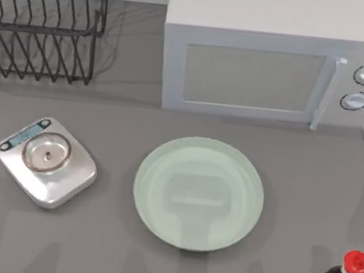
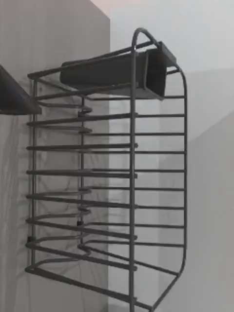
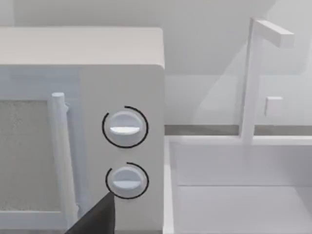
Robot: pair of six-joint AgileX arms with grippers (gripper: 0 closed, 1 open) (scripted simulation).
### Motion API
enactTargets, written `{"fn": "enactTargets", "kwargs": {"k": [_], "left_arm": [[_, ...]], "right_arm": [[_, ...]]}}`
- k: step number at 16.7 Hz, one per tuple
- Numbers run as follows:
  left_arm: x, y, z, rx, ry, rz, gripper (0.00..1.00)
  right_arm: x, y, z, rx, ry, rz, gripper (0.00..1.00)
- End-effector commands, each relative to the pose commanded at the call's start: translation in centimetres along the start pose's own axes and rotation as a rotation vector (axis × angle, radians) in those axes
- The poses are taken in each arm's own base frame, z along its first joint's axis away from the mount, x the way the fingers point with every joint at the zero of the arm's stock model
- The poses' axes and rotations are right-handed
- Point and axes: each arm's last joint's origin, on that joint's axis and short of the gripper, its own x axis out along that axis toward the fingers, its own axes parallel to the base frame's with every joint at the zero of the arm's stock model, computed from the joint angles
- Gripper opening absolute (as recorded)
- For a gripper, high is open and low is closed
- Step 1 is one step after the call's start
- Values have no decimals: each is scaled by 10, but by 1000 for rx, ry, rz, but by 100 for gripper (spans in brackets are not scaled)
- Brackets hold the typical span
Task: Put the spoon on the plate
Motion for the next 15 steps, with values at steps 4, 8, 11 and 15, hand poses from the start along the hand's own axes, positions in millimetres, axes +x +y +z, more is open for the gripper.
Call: {"fn": "enactTargets", "kwargs": {"k": [4, 8, 11, 15], "left_arm": [[0, 1, 6, 15, 25, 11, 100], [6, 7, 34, 88, 183, 52, 100], [25, 15, 57, 156, 410, 73, 100], [74, 35, 72, 220, 805, 52, 100]], "right_arm": [[0, 0, 0, 0, 0, 0, 100], [0, 0, 0, 0, 0, 0, 100], [0, 0, 0, 0, 0, 0, 100], [0, 0, 0, 0, 0, 0, 100]]}}
